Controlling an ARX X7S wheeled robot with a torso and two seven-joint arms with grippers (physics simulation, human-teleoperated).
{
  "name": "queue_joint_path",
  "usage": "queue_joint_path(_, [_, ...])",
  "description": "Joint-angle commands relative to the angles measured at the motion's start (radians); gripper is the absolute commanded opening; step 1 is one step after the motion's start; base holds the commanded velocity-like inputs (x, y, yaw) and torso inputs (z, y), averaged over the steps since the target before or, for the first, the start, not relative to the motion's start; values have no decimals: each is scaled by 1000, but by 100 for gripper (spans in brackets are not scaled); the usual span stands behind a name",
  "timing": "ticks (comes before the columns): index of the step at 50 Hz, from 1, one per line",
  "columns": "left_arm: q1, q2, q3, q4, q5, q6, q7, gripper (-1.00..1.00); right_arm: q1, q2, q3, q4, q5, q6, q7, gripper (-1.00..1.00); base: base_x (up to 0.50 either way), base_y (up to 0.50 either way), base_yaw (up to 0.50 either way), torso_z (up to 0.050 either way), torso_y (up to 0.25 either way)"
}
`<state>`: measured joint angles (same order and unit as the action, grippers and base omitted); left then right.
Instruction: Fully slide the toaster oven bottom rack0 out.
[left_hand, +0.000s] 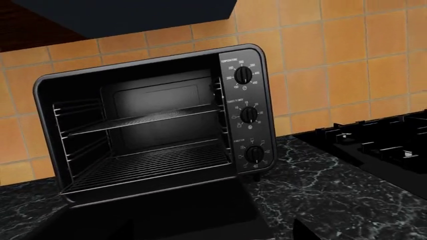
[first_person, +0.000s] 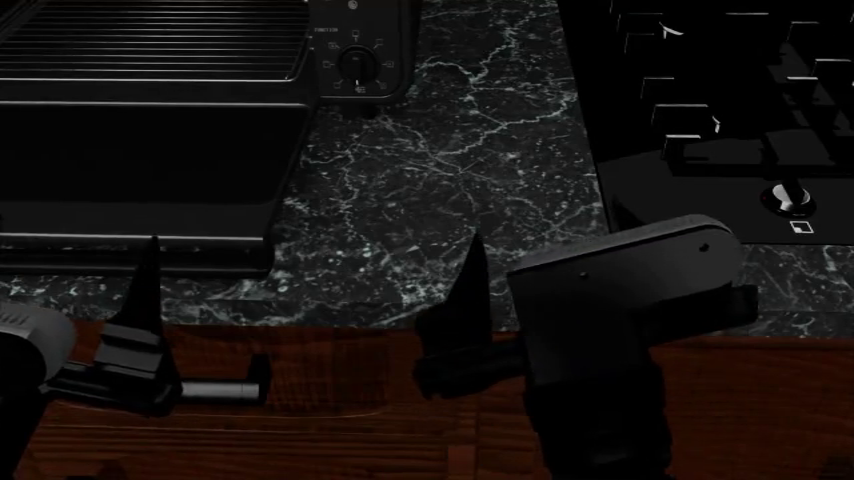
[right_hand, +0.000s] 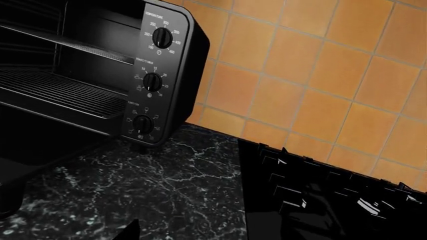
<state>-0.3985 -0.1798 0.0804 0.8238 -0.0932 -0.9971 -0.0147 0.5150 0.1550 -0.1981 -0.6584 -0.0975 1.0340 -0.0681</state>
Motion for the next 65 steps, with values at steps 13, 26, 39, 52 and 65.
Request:
queue_joint_path(13, [-63, -16, 7, 49, -17, -92, -8, 100, 51, 15, 29, -21, 30, 59, -23, 100, 99, 19, 0, 0, 0])
queue_joint_path(26, [-49, -23, -1, 48, -28, -75, -8, 100, 58, 19, 22, -24, 33, 68, -16, 100, 337, 33, 0, 0, 0])
queue_joint_path(39, [-55, -30, 1, 38, -38, -71, -7, 100, 72, 25, 14, -39, 33, 94, -8, 100, 341, 140, 0, 0, 0])
queue_joint_path(52, [-50, -37, 0, 32, -44, -62, -11, 100, 67, 25, 12, -20, 44, 76, -5, 100, 380, 194, 0, 0, 0])
queue_joint_path(65, [-52, -43, 17, 29, -44, -59, -21, 100, 59, 29, 25, -32, 55, 77, -4, 100, 398, -29, 0, 0, 1])
